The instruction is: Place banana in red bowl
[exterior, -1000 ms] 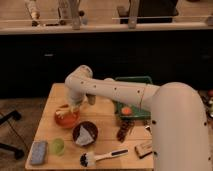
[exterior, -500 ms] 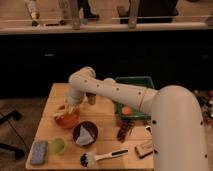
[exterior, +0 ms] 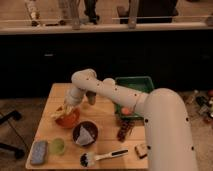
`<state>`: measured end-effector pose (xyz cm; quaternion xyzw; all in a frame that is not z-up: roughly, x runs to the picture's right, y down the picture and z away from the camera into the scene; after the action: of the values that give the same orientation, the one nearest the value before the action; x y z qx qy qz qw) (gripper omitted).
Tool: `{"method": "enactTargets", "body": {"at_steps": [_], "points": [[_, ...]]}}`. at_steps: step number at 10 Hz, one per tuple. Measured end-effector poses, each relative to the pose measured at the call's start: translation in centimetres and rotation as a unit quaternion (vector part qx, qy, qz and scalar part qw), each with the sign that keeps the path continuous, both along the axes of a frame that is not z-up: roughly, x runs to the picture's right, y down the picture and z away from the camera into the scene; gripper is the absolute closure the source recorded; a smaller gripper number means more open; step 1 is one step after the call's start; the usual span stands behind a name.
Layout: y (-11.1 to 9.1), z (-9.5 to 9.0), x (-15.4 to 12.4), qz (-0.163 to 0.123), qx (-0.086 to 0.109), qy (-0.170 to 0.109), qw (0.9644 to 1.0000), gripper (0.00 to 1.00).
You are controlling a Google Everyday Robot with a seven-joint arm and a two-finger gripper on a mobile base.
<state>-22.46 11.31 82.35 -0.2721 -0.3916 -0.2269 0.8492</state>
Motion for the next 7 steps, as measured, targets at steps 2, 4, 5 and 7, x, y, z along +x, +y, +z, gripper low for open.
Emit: {"method": "enactTargets", "body": {"at_steps": [2,4,5,7], "points": [[0.29,0.46,-0.27,0.007,-0.009,-0.014,0.9998,1.0],[0.41,0.72,-0.41,0.02,-0.017,-0.024,0.9994,0.96],[0.35,0.85,-0.25,0.027,-0.022,-0.025,0.9991,0.87],[0.26,0.78,-0.2,0.032,-0.028,-0.027,0.9988,0.68]]}}
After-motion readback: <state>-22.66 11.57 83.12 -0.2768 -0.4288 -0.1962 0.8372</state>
